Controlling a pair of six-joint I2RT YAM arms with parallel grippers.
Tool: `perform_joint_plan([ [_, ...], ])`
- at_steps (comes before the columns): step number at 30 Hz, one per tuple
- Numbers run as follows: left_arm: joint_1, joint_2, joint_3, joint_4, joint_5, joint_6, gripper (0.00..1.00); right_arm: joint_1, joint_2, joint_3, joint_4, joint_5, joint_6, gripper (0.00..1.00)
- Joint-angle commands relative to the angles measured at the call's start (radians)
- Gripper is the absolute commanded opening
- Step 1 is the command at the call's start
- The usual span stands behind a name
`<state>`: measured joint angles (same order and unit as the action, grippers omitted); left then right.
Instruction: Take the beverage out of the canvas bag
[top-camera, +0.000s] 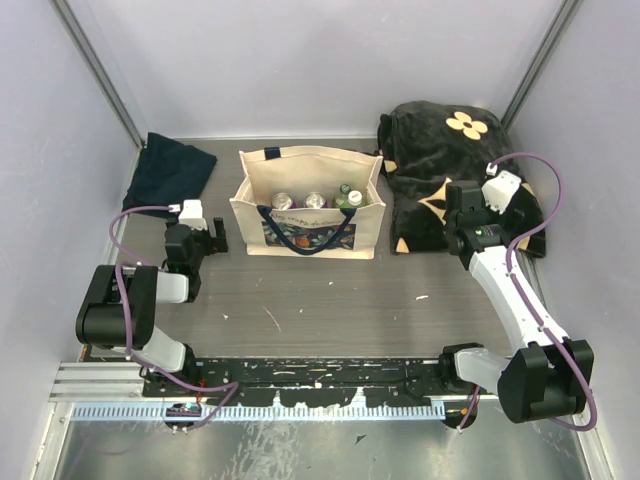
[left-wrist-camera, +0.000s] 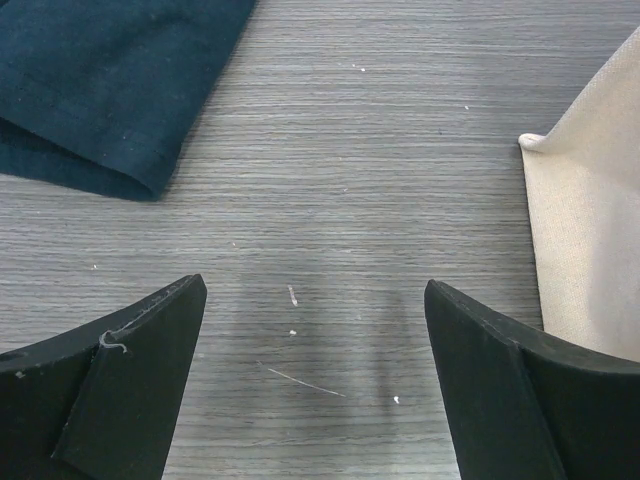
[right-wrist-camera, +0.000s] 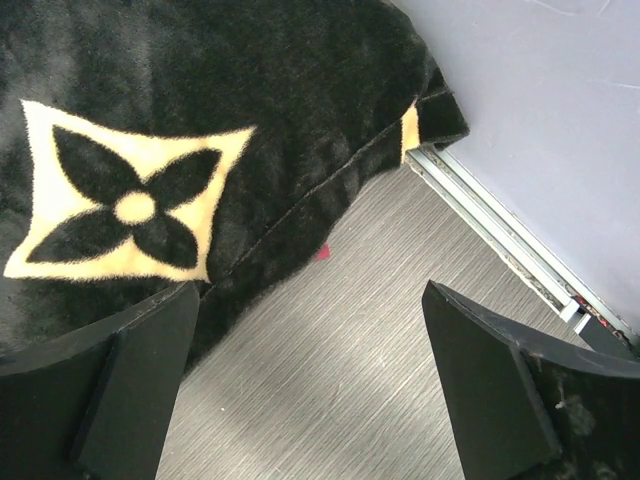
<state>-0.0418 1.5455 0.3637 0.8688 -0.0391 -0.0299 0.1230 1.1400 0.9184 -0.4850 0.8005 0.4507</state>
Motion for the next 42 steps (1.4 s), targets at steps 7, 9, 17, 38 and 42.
perform_joint_plan([
  [7, 0.002, -0.001, 0.011, 0.029, -0.001, 0.007, 0.98, 0.002, -0.002, 0.041, 0.005, 0.047, 0.020, 1.00],
  [9, 0.002, -0.001, 0.011, 0.029, 0.000, 0.007, 0.98, 0.002, -0.001, 0.040, 0.005, 0.044, 0.019, 1.00],
  [17, 0.002, -0.001, 0.010, 0.028, 0.000, 0.008, 0.98, 0.002, -0.010, 0.046, 0.015, 0.040, 0.010, 1.00],
  [38, 0.001, -0.316, 0.292, -0.527, -0.020, -0.082, 0.98, 0.002, -0.122, 0.041, 0.223, -0.164, -0.181, 1.00],
  [42, -0.006, -0.373, 0.373, -0.621, 0.031, -0.121, 0.98, 0.003, -0.121, 0.092, 0.264, -0.251, -0.192, 1.00],
])
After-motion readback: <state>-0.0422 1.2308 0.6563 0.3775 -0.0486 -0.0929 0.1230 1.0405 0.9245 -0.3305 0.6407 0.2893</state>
